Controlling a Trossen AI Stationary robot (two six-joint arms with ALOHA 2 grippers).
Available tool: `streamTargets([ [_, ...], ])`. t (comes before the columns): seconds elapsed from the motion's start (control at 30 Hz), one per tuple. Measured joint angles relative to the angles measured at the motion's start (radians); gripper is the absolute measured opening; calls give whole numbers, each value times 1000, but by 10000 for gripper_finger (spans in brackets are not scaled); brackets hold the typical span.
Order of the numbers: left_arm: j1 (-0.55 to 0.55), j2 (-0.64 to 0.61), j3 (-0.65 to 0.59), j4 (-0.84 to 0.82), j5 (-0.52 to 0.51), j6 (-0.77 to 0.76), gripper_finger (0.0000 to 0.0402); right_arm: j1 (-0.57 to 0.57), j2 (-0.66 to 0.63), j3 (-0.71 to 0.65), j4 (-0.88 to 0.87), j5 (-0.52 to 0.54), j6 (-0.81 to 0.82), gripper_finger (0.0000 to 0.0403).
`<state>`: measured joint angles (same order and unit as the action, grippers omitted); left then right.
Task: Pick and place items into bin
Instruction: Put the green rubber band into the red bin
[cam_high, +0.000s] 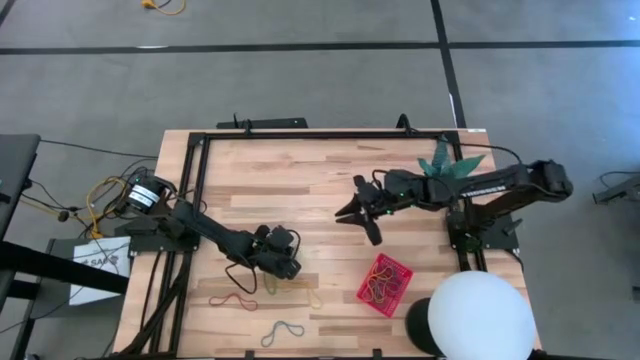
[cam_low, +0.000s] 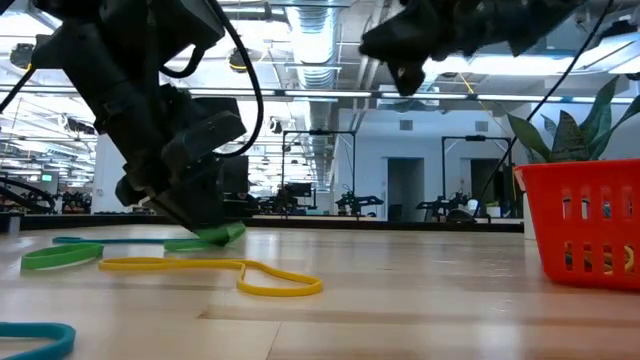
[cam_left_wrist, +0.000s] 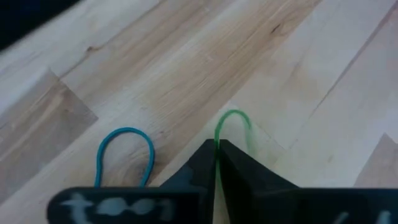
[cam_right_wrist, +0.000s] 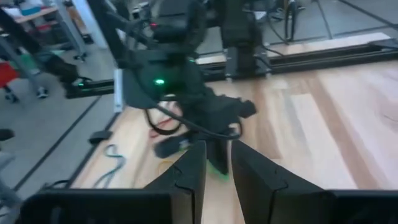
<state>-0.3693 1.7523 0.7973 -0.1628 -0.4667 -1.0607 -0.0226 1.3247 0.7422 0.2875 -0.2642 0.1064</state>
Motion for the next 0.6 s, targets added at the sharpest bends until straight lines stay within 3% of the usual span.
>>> streamTargets([
  [0.2, -16, 6, 107, -17, -41, 85, 1, 78, -93, -1, -69, 0, 8, 71],
  [0.43, -23, 4, 332, -11, -139, 336, 0, 195, -156, -1, -82, -1, -9, 71],
  [0.6, -20, 3, 438, 42, -132, 516, 0, 265, -196, -1, -75, -64, -42, 71],
])
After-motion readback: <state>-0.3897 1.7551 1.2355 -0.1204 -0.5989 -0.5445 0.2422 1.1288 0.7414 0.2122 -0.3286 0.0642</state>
